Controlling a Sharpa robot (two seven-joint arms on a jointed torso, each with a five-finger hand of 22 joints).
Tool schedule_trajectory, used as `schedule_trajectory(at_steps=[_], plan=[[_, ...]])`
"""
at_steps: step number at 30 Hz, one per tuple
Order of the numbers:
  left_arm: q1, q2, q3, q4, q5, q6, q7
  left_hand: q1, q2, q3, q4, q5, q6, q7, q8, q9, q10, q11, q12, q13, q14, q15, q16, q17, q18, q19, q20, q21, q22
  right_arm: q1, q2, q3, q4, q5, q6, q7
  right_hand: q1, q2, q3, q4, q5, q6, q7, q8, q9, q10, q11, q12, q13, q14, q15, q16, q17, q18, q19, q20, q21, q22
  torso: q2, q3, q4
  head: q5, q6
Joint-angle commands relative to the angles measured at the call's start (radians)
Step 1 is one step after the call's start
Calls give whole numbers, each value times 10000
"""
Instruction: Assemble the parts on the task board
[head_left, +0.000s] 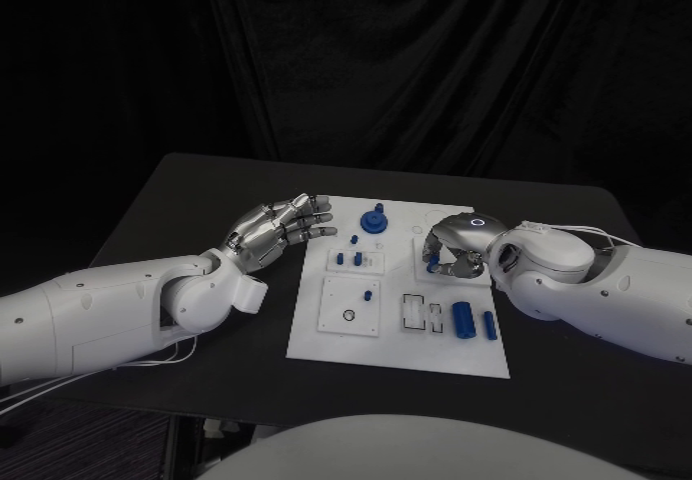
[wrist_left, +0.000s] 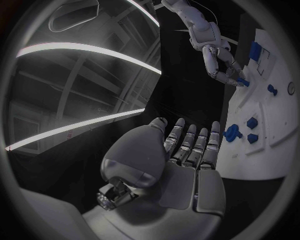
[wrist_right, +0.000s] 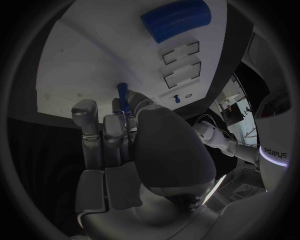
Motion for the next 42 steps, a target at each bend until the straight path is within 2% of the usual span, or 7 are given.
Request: schedule_trajectory(at_steps=[1, 13, 18, 21, 30, 34, 42], plan=[[-28, 7, 8, 5, -9, 166, 41, 30, 1, 60, 4, 42, 77, 437, 61, 12, 48, 18, 17, 8, 59, 20, 40, 6, -148, 72, -2, 57, -14, 1, -103, 31, 183, -176, -715, 74, 121, 19, 1, -87, 50, 80, -33, 63, 55, 418, -276, 31, 30, 2, -91, -64, -32, -45, 22, -89, -33, 951, 5, -1, 11, -1, 1], [-32, -7, 8, 11, -9, 130, 7, 30, 1, 60, 4, 42, 77, 437, 61, 12, 48, 18, 17, 8, 59, 20, 40, 6, -148, 72, -2, 57, -14, 621, -635, 60, 1181, -234, -1057, 51, 114, 6, -5, -116, 48, 131, -56, 85, 102, 496, -305, 18, 47, 68, -119, -22, 66, -82, 112, -117, 168, 1000, 7, 4, -4, 76, 1], [-32, -1, 8, 6, -8, 112, 7, 35, -5, 74, -4, 46, 93, 445, 64, 14, 53, 19, 27, 8, 65, 25, 53, 8, -150, 72, -1, 56, -16, 808, -713, 59, 1919, -618, -1158, 55, 105, -2, 1, -155, 56, 130, -71, 69, 161, 567, -332, -37, 64, 323, -157, 189, 430, -177, 373, -160, 696, 1129, 6, -14, 20, 60, 1], [-32, 16, 8, 3, -8, 124, 9, 35, -5, 74, -4, 46, 93, 445, 64, 14, 53, 19, 27, 8, 65, 25, 53, 8, -150, 72, -1, 56, -16, 826, -614, 54, 2366, -780, -1116, 113, 100, -7, 5, -172, 59, 121, -77, 55, 182, 610, -345, -54, 74, 421, -171, 271, 574, -210, 470, -175, 884, 1173, 12, -10, 7, 152, 1], [-32, 28, 8, 20, -8, 137, 43, 35, -2, 90, -4, 49, 123, 448, 72, 19, 72, 31, 56, 12, 69, 24, 61, 9, -150, 74, -1, 56, -17, 534, -60, 46, 2948, -1119, -1220, 389, 99, -27, 10, -205, 43, 103, -84, 29, 212, 670, -363, -80, 91, 559, -191, 389, 783, -249, 593, -197, 1112, 1226, -1, -34, -16, 326, 1], [-32, 41, 8, 30, -8, 137, 60, 34, 19, 111, 3, 57, 163, 451, 85, 26, 101, 37, 96, 17, 75, 22, 70, 10, -149, 77, -2, 57, -17, 336, 297, 46, 2830, -1155, -1273, 544, 95, -17, 17, -213, 37, 144, -93, 44, 236, 692, -369, -93, 98, 586, -198, 399, 797, -255, 622, -205, 1151, 1234, 25, -15, 29, 308, 1], [-32, 63, 9, 41, -8, 132, 65, 30, 44, 135, 14, 64, 190, 456, 95, 30, 115, 50, 99, 18, 79, 19, 74, 10, -147, 81, -3, 58, -18, -107, 909, 46, 2391, -1389, -1220, 812, 114, -13, 31, -235, 50, 157, -99, 44, 250, 703, -376, -107, 103, 605, -204, 407, 813, -255, 632, -212, 1155, 1234, 10, -31, 55, 345, 1]])
